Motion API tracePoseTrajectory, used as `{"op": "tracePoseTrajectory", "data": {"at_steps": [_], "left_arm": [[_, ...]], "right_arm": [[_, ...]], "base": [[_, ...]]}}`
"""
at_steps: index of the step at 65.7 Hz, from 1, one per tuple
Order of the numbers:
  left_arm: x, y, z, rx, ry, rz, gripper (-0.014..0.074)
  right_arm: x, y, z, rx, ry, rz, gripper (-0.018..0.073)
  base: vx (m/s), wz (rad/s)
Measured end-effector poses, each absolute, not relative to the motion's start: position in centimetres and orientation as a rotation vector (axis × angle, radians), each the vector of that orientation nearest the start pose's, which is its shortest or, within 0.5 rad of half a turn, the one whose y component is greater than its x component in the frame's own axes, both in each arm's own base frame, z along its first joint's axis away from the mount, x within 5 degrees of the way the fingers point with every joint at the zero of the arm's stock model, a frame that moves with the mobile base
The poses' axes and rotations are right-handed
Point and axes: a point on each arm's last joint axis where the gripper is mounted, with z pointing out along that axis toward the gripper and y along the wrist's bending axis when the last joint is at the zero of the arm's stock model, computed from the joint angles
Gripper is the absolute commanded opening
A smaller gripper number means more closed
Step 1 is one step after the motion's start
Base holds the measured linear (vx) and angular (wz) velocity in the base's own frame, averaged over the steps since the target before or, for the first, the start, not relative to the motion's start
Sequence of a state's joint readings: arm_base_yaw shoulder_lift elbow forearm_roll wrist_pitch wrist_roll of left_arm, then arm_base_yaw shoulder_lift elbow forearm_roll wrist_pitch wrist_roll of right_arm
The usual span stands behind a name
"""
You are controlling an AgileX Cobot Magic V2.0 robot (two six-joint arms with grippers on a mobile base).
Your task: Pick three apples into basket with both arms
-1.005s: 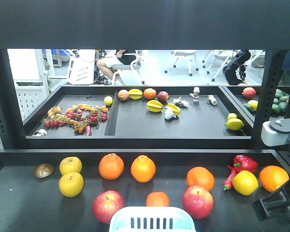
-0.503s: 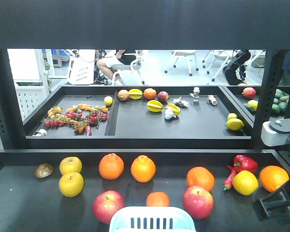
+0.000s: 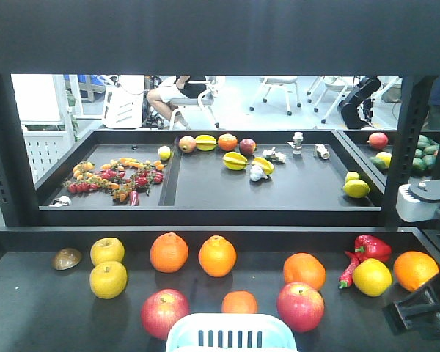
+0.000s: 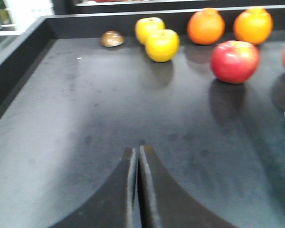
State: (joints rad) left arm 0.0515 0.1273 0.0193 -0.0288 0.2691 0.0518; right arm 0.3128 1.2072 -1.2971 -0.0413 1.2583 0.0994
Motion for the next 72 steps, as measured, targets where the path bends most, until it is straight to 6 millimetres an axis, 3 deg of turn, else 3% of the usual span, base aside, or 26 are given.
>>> {"op": "tracePoseTrajectory", "data": {"at_steps": [48, 59, 67, 72], "left_arm": [[6.2, 0.2, 17.5, -0.02, 1.899, 0.043, -0.0008], [6.2, 0.2, 17.5, -0.02, 1.9, 0.043, -0.0008], [6.2, 0.2, 17.5, -0.02, 1.9, 0.043, -0.0008], [6.2, 0.2, 17.5, -0.02, 1.9, 0.043, -0.0008]], "right_arm": [[21.5, 6.0, 38.8, -0.298, 2.597, 0.028, -0.0006], [21.7, 3.1, 41.0, -0.145, 2.289, -0.006, -0.0006], [18.2, 0.2, 43.2, 0.007, 1.948, -0.009, -0.0006], [15.4, -0.8, 43.5, 0.037, 1.763, -0.055, -0.0006]], "base": [[0.0, 0.0], [0.0, 0.0], [0.0, 0.0], [0.0, 0.0]]}}
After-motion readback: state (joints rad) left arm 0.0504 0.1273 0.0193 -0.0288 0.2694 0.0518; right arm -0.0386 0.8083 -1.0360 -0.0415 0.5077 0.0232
